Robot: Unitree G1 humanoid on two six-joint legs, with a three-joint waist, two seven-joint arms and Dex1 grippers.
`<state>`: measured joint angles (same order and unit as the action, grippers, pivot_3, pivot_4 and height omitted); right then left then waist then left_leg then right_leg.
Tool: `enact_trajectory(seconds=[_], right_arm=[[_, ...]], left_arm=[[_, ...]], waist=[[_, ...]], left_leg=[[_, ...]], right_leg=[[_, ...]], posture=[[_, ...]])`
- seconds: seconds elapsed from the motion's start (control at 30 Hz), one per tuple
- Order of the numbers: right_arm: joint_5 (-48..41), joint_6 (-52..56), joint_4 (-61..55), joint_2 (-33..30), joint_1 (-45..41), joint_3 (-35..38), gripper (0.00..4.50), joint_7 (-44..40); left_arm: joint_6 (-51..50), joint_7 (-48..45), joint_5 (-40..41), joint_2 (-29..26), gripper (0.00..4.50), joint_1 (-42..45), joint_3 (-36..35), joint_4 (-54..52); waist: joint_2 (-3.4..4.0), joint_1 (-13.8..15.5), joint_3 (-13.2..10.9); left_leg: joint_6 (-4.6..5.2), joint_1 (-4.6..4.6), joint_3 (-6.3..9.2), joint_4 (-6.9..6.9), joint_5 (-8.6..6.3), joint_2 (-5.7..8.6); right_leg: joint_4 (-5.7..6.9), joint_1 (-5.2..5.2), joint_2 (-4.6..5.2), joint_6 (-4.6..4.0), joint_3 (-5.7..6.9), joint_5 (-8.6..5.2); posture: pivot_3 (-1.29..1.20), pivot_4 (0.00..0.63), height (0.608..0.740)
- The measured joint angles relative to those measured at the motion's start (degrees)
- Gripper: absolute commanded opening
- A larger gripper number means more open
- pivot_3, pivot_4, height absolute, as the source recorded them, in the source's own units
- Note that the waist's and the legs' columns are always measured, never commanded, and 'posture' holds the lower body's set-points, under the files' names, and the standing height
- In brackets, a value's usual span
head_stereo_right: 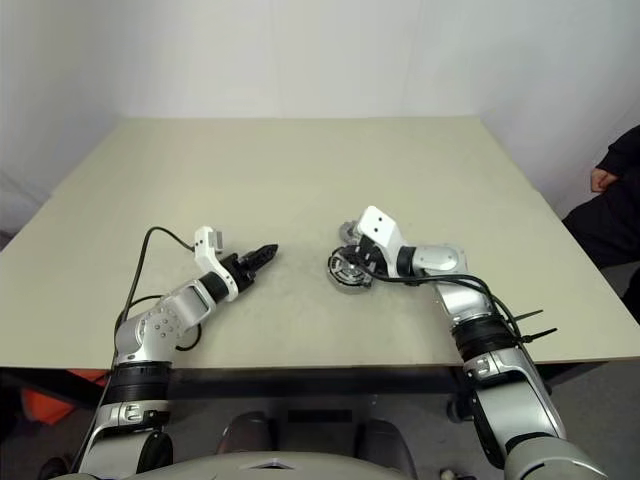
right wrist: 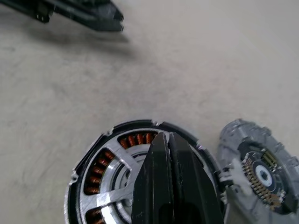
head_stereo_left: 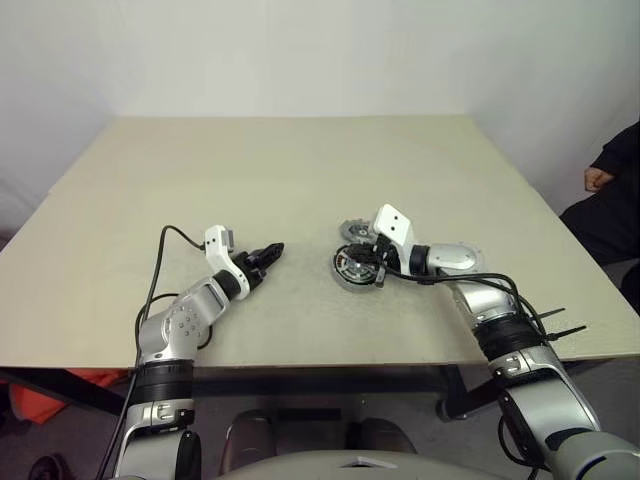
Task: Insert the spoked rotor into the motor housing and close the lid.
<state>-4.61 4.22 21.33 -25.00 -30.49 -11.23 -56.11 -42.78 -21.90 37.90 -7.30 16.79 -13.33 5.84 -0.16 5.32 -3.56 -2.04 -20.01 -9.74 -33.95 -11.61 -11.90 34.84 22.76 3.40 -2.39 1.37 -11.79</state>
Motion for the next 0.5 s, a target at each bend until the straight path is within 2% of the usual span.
enact_trajectory(seconds=[0.17, 0.3, 0.4, 0.5], right_arm=[[0.37, -2.06, -2.36, -3.25, -3.02, 0.86, 0.07, -1.04], [4.94, -5.69, -0.21, -9.87, -6.09, -1.18, 0.07, -4.55], [8.95, -10.02, 4.39, -14.07, -9.83, -3.49, 0.59, -7.67], [14.27, -18.8, 10.86, -16.94, -16.48, -6.93, 1.58, -9.96]], left_arm=[[0.03, 0.0, -0.12, 0.03, 2.69, 0.01, 0.05, 0.04], [0.44, -0.02, -0.34, -0.02, 2.69, 0.02, 0.02, 0.4], [0.6, -0.07, -0.46, 0.0, 2.72, 0.12, 0.07, 0.61], [1.26, -0.11, -0.7, 0.04, 2.72, 0.54, 0.1, 1.29]], waist=[[0.0, 0.04, 0.0], [0.0, 0.17, -0.01], [0.04, 0.06, -0.04], [0.07, -0.3, -0.06]], left_leg=[[0.0, -0.31, -0.01, 0.05, -0.01, 0.0], [0.06, -0.49, -0.01, -0.03, -0.04, 0.01], [0.24, -0.49, -0.02, -0.13, -0.14, 0.0], [0.22, -0.45, -0.02, -0.21, -0.13, -0.03]], right_leg=[[-0.07, 0.27, -0.01, -0.15, 0.03, 0.07], [-0.1, 0.35, 0.01, -0.12, 0.03, 0.05], [-0.03, 0.36, 0.01, -0.12, 0.03, 0.05], [0.08, 0.41, 0.0, -0.14, 0.03, 0.07]], posture=[[0.0, 0.0, 0.74], [0.0, 0.0, 0.74], [0.0, 0.0, 0.74], [0.0, 0.0, 0.74]])
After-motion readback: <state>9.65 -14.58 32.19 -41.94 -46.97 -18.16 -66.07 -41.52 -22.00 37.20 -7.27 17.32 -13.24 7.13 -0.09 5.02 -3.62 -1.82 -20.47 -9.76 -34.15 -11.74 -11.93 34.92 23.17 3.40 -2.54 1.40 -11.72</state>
